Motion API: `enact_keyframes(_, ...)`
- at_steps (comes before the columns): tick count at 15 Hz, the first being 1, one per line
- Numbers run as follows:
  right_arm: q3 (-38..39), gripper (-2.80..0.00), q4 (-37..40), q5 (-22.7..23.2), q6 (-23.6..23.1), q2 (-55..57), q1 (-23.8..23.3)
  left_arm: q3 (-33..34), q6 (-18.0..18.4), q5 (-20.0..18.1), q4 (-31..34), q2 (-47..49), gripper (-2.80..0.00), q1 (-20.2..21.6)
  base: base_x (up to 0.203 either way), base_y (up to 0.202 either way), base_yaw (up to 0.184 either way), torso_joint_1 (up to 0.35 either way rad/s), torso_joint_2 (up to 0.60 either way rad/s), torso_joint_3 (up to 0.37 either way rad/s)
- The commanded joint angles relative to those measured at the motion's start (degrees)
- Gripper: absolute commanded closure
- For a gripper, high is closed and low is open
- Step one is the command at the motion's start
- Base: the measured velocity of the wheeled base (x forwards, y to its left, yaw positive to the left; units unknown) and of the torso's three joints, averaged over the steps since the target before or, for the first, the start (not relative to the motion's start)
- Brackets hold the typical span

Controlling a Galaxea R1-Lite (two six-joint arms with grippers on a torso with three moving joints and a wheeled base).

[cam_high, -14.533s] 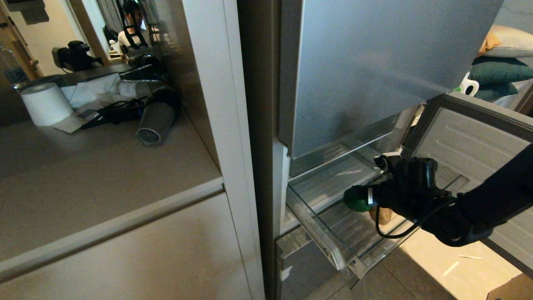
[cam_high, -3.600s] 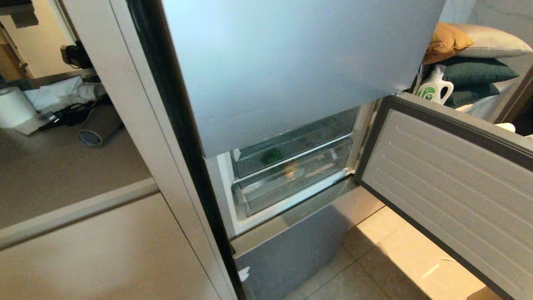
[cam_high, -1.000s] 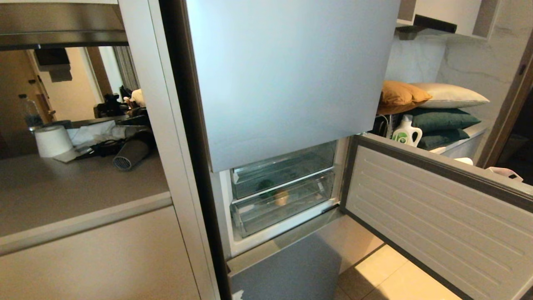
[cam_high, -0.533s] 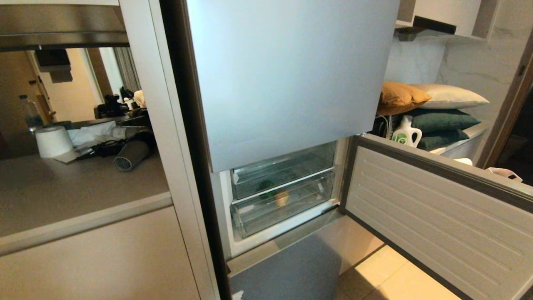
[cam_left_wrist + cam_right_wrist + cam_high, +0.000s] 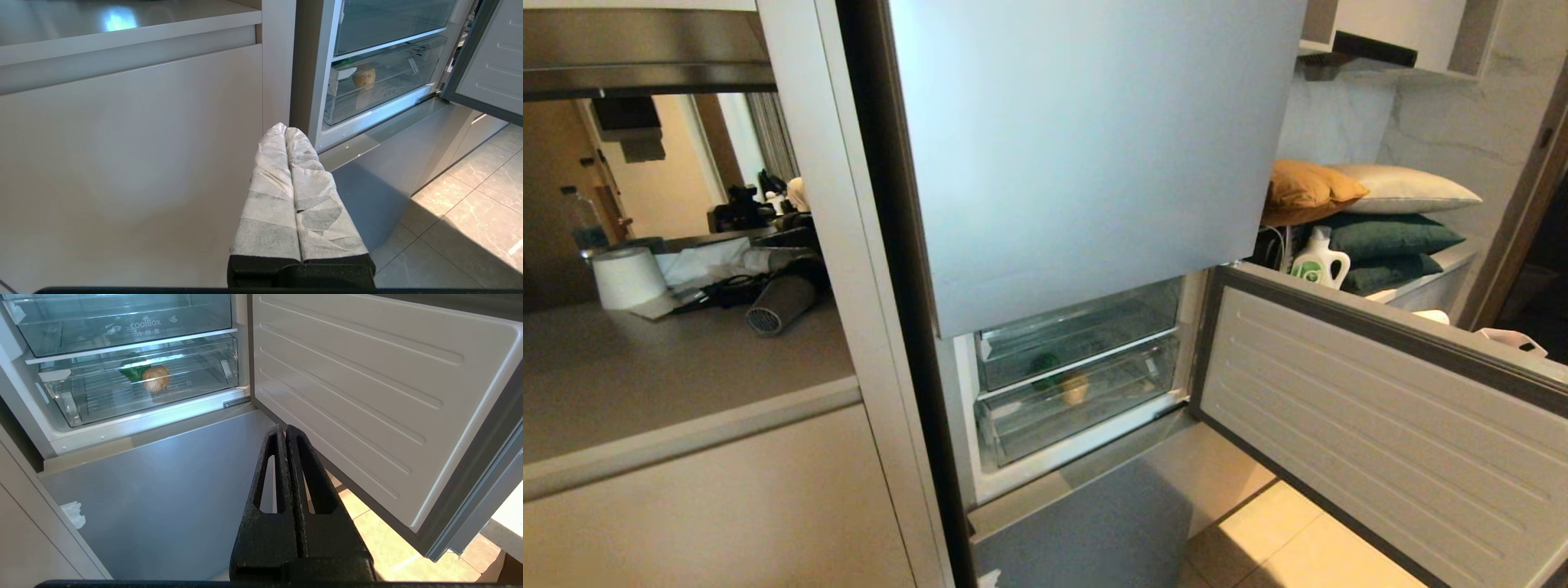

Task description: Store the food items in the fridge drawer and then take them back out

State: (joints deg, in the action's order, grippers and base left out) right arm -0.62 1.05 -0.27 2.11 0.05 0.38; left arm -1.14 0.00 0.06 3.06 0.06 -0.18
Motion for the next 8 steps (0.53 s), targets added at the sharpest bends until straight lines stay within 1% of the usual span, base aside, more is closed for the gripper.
enact_keyframes(1, 0.0, 0.00, 0.0, 0.0, 0.0, 0.0, 0.1, 0.0, 0.0, 0.0, 0.0, 0.0, 0.00, 0.0, 0.000, 0.000, 0.000, 0.000, 0.00, 0.000)
enact_keyframes(8, 0.1, 0.00, -0.3, -0.1, 0.3, 0.0, 0.1, 0.1, 0.0, 0.0, 0.0, 0.0, 0.00, 0.0, 0.000, 0.000, 0.000, 0.000, 0.00, 0.000)
